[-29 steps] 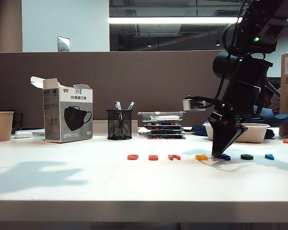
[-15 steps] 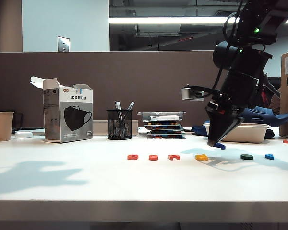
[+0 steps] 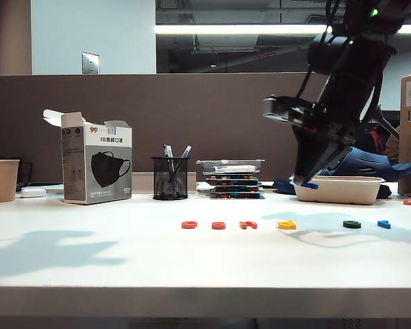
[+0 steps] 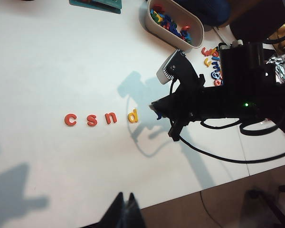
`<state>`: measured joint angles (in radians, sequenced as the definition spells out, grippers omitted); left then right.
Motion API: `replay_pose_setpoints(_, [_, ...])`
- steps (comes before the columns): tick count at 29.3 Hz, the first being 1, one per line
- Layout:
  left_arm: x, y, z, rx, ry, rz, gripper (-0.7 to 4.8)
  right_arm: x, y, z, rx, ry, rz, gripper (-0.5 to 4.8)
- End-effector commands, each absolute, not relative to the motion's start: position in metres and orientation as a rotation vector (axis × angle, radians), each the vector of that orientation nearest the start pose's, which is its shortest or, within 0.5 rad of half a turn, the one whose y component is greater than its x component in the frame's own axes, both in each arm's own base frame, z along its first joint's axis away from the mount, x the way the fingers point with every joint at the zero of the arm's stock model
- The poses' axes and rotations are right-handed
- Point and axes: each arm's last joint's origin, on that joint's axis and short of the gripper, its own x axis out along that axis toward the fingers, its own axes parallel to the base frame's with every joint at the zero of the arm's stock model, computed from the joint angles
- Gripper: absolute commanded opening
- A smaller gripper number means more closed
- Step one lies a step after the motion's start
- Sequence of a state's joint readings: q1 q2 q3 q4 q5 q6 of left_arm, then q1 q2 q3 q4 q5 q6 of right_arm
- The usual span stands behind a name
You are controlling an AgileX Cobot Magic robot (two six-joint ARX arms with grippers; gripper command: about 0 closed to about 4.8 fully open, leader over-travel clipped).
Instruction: Select the appropriate letters from the row of letter magnets placed on the table to arrange into the word "yes".
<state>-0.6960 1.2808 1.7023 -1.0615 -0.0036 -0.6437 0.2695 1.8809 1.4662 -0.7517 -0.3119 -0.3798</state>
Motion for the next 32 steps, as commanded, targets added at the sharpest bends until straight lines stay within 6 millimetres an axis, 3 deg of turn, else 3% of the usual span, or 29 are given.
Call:
replay_pose_setpoints(1, [0.169, -0.141, 0.456, -0.374, 0.778, -0.448, -0.05, 0.365, 0.117, 0.231, -0.268, 1.079, 0.72, -0.02])
replay_pose_setpoints(11, [0.169, -0.141, 0.457, -0.376, 0.773, -0.45, -0.05, 0.353, 0.138, 0.234, -0.189, 1.135, 0.694, -0.02])
replay_pose_setpoints(25, [0.169, -0.141, 0.457, -0.377, 0.772, -0.451, -0.05, 0.325, 0.199, 0.234, -0.225, 1.155, 0.651, -0.02])
replay_pose_setpoints(32, [0.169, -0.141, 0.457, -0.377, 0.772, -0.451, -0.05, 0.315, 0.222, 0.23, -0.155, 1.13, 0.642, -0.02])
